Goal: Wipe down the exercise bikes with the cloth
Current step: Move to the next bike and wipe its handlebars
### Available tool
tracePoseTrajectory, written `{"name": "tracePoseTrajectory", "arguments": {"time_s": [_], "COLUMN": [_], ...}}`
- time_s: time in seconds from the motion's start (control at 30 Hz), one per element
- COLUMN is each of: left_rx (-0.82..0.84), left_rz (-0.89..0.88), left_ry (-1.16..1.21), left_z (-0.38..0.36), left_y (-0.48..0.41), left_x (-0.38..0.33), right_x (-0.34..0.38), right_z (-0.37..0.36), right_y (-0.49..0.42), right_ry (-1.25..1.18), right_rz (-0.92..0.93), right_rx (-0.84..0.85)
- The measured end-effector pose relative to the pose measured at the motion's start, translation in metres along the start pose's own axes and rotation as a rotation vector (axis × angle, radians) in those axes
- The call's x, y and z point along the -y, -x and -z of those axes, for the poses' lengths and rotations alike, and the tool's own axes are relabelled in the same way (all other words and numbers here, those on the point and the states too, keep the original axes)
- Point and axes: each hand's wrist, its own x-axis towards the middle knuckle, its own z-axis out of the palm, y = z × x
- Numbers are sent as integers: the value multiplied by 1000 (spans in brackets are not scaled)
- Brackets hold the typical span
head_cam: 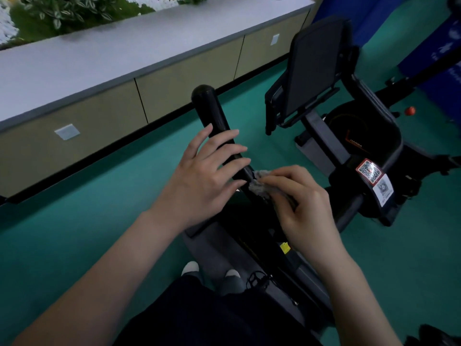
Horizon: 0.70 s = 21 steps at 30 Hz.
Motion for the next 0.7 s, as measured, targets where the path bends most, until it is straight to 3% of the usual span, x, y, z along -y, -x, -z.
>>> {"name": "tracePoseTrajectory", "arguments": {"time_s": [0.27,0.4,0.53,0.7], "left_rx": [20,14,-2,-15], "left_rz": [-58,-59,-55,-32], "left_ry": [98,135,159,177], "left_z": [2,1,0,-1], "left_y": [-12,-13,-14,-13], "left_x": [9,13,15,12], "right_x": [-4,13,8,-4], "right_z": [13,-9,-6,14], "right_y": [31,14,22,56], "right_ry": [61,133,182,161], "right_rz": [-58,38,109,32], "right_rx": [-29,-73,-2,-4]}}
